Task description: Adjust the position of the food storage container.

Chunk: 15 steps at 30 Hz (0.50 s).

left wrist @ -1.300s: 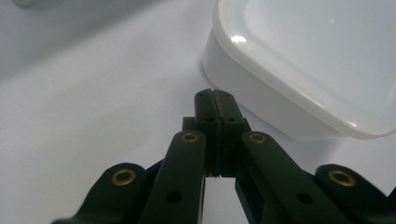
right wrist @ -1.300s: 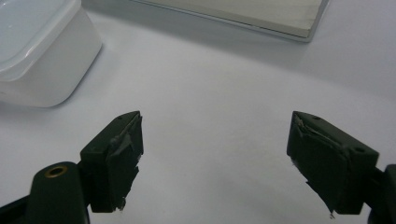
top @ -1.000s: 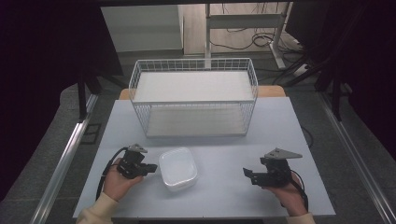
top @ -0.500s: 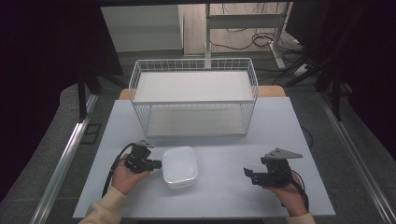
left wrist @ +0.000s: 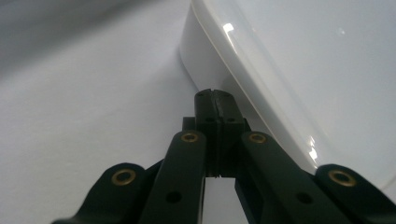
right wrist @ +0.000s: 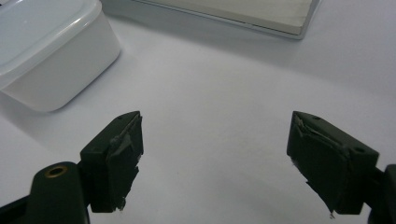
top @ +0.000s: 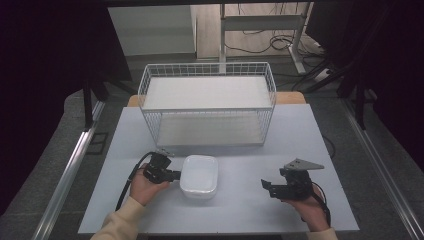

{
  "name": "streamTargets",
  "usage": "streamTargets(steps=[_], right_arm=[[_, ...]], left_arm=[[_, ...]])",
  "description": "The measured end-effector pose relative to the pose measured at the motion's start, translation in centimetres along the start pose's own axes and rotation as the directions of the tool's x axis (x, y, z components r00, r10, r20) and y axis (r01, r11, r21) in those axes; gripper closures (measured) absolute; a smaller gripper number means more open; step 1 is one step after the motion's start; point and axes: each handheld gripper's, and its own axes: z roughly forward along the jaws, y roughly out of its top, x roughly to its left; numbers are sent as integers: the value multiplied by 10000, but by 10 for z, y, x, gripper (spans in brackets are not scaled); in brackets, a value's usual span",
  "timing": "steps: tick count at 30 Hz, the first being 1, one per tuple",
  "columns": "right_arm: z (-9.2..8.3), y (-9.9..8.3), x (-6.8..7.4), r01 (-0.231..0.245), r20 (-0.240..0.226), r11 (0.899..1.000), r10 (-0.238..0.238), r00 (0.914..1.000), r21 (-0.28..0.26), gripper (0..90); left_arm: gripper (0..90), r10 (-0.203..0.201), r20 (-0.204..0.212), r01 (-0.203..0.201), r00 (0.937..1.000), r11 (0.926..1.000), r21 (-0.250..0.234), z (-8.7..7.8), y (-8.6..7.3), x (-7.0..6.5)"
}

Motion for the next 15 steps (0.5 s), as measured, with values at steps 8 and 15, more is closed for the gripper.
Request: streamTargets(steps=[8, 15], right_arm=[[-1, 0, 0, -20, 33, 10000, 20, 10000, -9, 187], [0, 0, 0, 60, 18, 10000, -60, 10000, 16, 187]], left_arm=[[900, 234, 280, -235, 9993, 9997, 27, 4, 4, -14], [900, 384, 480, -394, 9981, 9990, 197, 11, 7, -23]])
